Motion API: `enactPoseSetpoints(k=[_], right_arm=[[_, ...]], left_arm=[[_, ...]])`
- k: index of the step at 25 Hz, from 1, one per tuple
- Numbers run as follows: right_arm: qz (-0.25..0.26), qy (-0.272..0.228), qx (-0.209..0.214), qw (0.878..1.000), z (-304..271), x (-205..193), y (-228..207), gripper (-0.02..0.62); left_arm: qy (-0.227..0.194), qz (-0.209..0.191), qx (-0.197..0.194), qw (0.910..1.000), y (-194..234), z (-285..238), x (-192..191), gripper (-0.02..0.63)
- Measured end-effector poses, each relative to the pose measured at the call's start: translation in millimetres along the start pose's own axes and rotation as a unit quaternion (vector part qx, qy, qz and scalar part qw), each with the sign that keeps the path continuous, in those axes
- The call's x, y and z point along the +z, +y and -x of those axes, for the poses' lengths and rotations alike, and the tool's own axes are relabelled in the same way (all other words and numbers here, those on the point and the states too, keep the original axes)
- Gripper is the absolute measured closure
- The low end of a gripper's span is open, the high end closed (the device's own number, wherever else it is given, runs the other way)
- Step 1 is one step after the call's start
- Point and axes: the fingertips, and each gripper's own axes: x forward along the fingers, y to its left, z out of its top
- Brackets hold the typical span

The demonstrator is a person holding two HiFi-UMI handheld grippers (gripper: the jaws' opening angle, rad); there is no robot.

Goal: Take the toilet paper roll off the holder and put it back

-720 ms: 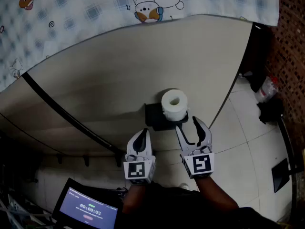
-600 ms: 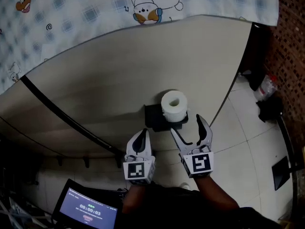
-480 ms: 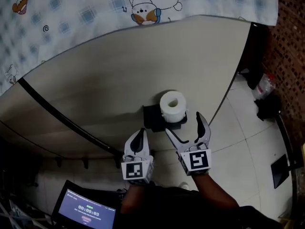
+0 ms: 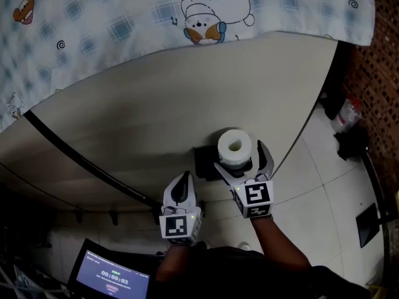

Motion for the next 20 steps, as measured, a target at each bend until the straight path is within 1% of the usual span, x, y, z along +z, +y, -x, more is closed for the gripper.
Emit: enactPoseSetpoints(k=[7, 8, 9, 10, 13, 15, 18, 20], right_arm=[[0.014, 0.020, 0.000, 1.000, -15.8, -7.3, 0.8, 0.017], [0.015, 0.024, 0.003, 1.000, -16.5, -10.1, 0.7, 0.054], [0.013, 0.027, 0.006, 1.000, -17.0, -12.7, 0.9, 0.115], [0.012, 0.030, 0.009, 0.999, -17.3, -13.7, 1.4, 0.132], [0.020, 0.032, 0.020, 0.999, -16.9, -8.9, 2.5, 0.140], [0.016, 0.028, 0.026, 0.999, -16.0, -7.8, 2.6, 0.144], [0.003, 0.002, 0.041, 0.999, -12.6, 3.9, 4.3, 0.144], [0.003, -0.008, 0.048, 0.999, -11.1, 12.4, 4.8, 0.146]], left_arm=[[0.007, 0.003, 0.000, 1.0000, 10.4, -7.9, -3.7, 0.589], [0.006, 0.003, 0.003, 1.0000, 11.5, -8.1, -2.2, 0.589], [0.006, 0.002, 0.005, 1.0000, 12.3, -8.4, -1.1, 0.589], [0.005, 0.001, 0.004, 1.0000, 12.3, -8.7, -1.1, 0.589], [0.003, 0.002, -0.001, 1.0000, 11.3, -9.9, -2.1, 0.589], [0.004, 0.001, -0.002, 1.0000, 11.0, -10.4, -3.9, 0.589], [0.013, 0.004, 0.001, 0.9999, 11.2, -10.0, -10.0, 0.589], [0.021, -0.002, 0.008, 0.9998, 13.1, -10.9, -16.3, 0.589]])
